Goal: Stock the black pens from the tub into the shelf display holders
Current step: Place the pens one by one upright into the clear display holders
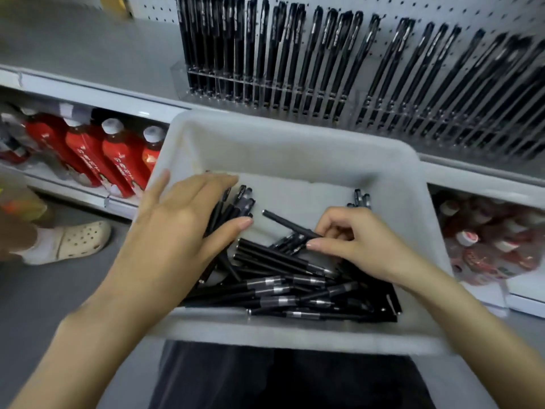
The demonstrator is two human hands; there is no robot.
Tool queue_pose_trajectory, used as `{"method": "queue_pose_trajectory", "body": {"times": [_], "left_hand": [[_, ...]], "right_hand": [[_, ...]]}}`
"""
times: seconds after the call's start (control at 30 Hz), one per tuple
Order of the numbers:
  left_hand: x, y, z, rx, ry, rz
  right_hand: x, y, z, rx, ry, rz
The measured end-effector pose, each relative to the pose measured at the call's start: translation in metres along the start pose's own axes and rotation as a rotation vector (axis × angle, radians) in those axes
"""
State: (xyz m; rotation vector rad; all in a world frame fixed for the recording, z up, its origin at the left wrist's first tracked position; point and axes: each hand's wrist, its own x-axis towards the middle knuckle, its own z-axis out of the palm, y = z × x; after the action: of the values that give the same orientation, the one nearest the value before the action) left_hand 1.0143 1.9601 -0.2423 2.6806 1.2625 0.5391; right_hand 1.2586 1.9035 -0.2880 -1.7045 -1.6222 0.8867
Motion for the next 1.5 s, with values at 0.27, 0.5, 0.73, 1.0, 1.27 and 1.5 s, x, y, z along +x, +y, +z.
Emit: {"method": "queue_pose_trajectory", "body": {"times": [0.27, 0.5, 0.73, 1.0, 1.27, 1.5], "left_hand": [[0.057, 0.036, 0.0, -0.212, -0.129, 0.23], [0.096, 0.054, -0.003, -0.287, -0.06, 0.298], [0.115, 0.084, 0.011, -1.214, -0.226, -0.131], [0.147, 0.08, 0.035, -0.614, 0.005, 0.12], [0.17, 0.073, 0.065, 0.16, 0.122, 0.375], [0.181, 0.072, 0.077, 0.236, 0.063, 0.379]], "right_hand": [[0.005, -0.035, -0.037, 0.195, 0.147, -0.072], [0.009, -0.048, -0.082, 0.295, 0.302, -0.082], [0.012, -0.058, -0.132, 0.773, 0.303, -0.116], [0.038, -0.074, -0.157, 0.293, 0.752, -0.271], [0.076, -0.056, -0.162, 0.032, 1.012, -0.32], [0.092, -0.045, -0.164, 0.043, 0.97, -0.337]]}}
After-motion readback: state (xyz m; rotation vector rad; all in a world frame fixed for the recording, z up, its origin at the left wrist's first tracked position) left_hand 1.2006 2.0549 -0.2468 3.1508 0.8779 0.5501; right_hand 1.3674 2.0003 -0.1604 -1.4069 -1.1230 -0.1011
